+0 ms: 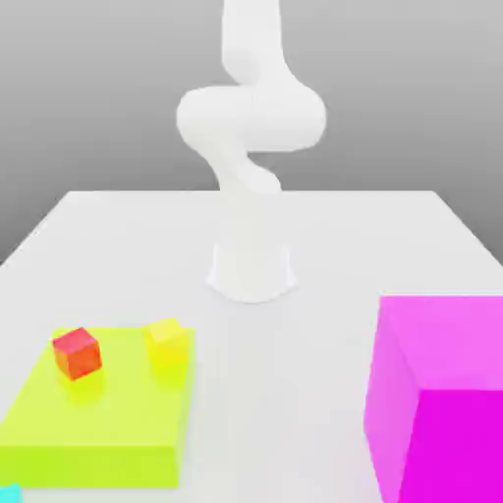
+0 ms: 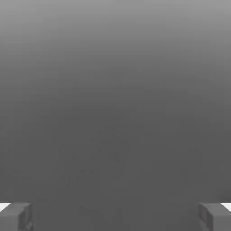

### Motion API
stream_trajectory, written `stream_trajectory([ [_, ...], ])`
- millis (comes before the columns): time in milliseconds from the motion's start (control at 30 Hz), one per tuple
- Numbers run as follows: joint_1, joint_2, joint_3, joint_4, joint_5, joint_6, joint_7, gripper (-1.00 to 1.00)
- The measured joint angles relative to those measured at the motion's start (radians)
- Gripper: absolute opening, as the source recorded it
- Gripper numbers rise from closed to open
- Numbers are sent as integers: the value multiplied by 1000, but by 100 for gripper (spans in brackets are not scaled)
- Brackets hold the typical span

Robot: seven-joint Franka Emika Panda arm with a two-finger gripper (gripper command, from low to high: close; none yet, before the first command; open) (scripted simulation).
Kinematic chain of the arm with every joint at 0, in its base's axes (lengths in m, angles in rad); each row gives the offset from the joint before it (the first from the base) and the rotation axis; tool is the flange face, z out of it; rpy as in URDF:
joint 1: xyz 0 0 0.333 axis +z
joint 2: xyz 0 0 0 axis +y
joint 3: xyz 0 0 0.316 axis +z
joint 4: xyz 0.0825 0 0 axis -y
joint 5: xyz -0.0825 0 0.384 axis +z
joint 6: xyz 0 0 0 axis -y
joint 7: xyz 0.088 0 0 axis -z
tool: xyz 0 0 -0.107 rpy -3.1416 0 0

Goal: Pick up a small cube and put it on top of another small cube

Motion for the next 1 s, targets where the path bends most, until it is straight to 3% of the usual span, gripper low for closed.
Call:
stream_trajectory([
  [300,-4,329,-111,68,-22,61,-191,0],
  [600,-38,658,-214,133,48,122,-442,0],
  [1000,-200,1104,-210,224,186,195,-805,0],
])
